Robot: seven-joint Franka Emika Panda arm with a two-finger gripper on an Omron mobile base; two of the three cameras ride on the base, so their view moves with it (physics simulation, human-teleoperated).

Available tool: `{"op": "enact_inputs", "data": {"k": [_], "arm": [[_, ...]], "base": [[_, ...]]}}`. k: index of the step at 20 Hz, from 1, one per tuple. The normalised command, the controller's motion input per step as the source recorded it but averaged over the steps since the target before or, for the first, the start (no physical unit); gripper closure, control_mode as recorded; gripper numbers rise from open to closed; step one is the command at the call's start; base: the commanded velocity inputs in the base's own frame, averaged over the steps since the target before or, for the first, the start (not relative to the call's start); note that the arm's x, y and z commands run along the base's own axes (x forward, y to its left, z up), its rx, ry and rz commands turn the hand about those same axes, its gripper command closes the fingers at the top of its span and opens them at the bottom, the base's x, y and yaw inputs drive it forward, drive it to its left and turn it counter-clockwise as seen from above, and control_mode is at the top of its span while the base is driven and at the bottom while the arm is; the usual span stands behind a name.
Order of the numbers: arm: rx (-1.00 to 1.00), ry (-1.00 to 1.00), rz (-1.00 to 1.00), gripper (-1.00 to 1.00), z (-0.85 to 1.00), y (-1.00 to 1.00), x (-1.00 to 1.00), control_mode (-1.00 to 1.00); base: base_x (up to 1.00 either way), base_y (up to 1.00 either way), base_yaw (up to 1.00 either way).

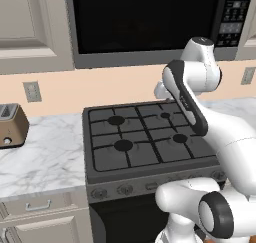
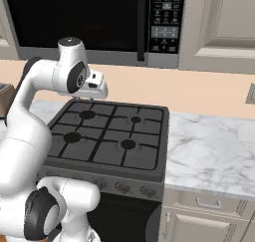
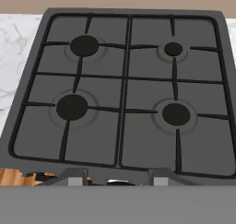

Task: The microwave is finished heating the shrimp and cucumber. Take the bowl containing the food and place it on the dining counter.

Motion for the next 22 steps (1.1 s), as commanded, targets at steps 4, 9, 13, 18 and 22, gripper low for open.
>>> {"op": "enact_inputs", "data": {"k": [4, 9, 13, 18, 22], "arm": [[-0.01, 0.0, 0.0, -1.0, 0.0, 0.0, -0.06, -1.0], [0.0, -0.05, 0.01, -1.0, -0.01, -0.03, -0.61, -1.0], [0.0, -0.05, 0.0, -1.0, 0.0, -0.11, -0.22, 1.0], [0.0, 0.0, 0.0, -1.0, 0.0, 0.0, 0.0, 1.0], [0.0, 0.0, 0.0, -1.0, 0.0, 0.0, 0.0, 1.0]], "base": [[0.0, 0.0, 0.0], [0.0, 0.0, 0.0], [-0.19, -0.2, 0.0], [-0.3, -0.49, 0.0], [-0.13, -0.43, 0.0]]}}
